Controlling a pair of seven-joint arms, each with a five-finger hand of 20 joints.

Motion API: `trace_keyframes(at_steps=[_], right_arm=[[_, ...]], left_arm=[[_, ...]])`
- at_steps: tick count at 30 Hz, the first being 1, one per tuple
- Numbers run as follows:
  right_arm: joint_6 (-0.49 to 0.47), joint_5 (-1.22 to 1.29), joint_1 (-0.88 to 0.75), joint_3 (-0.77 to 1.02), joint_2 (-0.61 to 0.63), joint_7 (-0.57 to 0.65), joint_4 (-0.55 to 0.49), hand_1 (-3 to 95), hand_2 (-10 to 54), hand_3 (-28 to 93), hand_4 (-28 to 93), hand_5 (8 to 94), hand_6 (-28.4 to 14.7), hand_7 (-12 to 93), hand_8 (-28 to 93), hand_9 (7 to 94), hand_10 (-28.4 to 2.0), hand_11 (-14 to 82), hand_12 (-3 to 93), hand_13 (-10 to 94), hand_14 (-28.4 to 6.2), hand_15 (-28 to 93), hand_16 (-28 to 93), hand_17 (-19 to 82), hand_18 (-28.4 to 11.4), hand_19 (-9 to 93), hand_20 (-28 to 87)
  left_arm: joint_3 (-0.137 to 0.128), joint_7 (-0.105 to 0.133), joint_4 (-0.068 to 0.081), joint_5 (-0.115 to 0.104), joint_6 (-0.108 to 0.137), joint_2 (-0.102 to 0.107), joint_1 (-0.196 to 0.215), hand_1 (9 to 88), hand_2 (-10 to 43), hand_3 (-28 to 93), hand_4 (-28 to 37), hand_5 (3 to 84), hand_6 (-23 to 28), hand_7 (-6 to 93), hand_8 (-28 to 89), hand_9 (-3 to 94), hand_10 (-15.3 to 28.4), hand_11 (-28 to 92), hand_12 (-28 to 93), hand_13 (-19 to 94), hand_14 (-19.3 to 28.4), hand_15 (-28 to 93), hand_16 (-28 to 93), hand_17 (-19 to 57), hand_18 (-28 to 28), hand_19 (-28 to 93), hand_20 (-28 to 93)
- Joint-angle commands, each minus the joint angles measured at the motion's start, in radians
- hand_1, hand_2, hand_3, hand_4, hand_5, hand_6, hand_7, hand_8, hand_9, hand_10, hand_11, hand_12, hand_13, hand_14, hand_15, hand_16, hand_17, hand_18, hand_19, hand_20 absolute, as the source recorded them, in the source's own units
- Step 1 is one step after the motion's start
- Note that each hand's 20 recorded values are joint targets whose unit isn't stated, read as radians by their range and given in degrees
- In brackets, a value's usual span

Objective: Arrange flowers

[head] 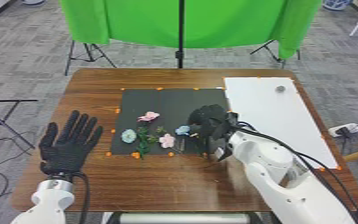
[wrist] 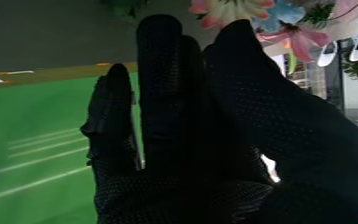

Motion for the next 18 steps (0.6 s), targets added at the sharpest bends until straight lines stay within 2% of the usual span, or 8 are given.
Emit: trace_keyframes(at_steps=[1,4,7,10,13,16,18], right_arm=[[-0.042,0.012,-0.031,0.036,0.027,0.024,-0.057,57.5,-9.5,74,-28,56.4,0.9,18,-15,59.9,-11.2,12.6,14.1,62,-5.6,42,35,28,-19.7,81,38],[-0.07,0.001,-0.043,0.055,0.042,0.022,-0.072,54.9,-9.5,77,-28,53.2,0.7,17,-15,57.2,-11.3,11.3,13.5,61,-6.2,42,33,28,-19.6,81,37],[-0.056,0.015,-0.048,0.09,0.06,0.054,-0.088,52.4,-9.5,80,-28,51.8,0.4,17,-15,55.3,-11.3,10.6,13.4,60,-7.3,43,30,28,-19.8,81,36],[0.014,0.013,-0.046,0.155,0.087,0.106,-0.074,46.9,-9.5,86,-28,49.2,-0.2,16,-14,52.6,-11.6,10.2,13.0,57,-9.4,44,20,27,-20.1,80,35],[0.121,-0.019,-0.048,0.217,0.141,0.142,-0.024,43.7,-9.5,85,-28,48.3,-0.7,16,-14,50.8,-12.1,10.1,12.9,52,-11.1,45,18,27,-20.5,80,35],[0.222,-0.044,-0.024,0.267,0.179,0.175,0.064,41.6,-9.5,85,-28,47.1,-1.1,15,-14,48.3,-12.5,10.0,12.8,46,-11.8,47,16,27,-20.5,81,35],[0.239,-0.022,0.021,0.281,0.198,0.208,0.129,39.7,-9.5,85,-28,45.5,-1.2,15,-13,45.2,-12.5,9.4,12.5,40,-12.8,41,13,24,-20.4,79,34]], left_arm=[[0.003,-0.003,0.002,-0.002,0.01,-0.01,0.014,25.3,11.9,77,-28.3,43.6,9.5,9.4,-9,36.4,14.9,17,9,26,15.6,30,-6,-7.8,13.1,32,11],[0.0,-0.002,0.001,-0.002,0.007,-0.011,0.018,26.1,10.7,77,-28.3,43.6,9.4,9.5,-9,36.4,14.8,17,9,26,15.5,30,-6,-7.8,13.1,32,11],[-0.001,0.002,0.0,-0.002,0.002,-0.01,0.018,26.2,10.3,78,-28.3,43.6,9.5,9.6,-9,36.4,14.9,17,9,26,15.5,30,-6,-7.8,13.1,32,11],[0.0,0.001,0.002,0.0,-0.003,-0.006,0.014,26.4,10.1,77,-28.3,43.6,9.5,9.6,-9,36.3,14.9,17,9,26,15.5,30,-6,-7.8,13.0,32,11],[0.003,0.001,0.003,0.003,-0.007,-0.004,0.007,26.5,10.1,77,-28.3,43.6,9.5,9.6,-9,36.3,14.8,17,9,26,15.4,29,-6,-7.7,13.0,32,11],[0.003,0.005,0.003,0.004,-0.009,-0.004,0.011,26.3,10.7,77,-28.3,43.6,9.5,9.6,-9,36.4,14.9,17,9,26,15.5,30,-6,-7.7,13.0,32,11],[-0.001,0.012,0.001,0.004,-0.012,-0.003,0.019,25.9,11.1,77,-28.3,43.6,9.4,9.5,-9,36.4,14.9,17,9,26,15.5,30,-6,-7.8,13.0,32,11]])
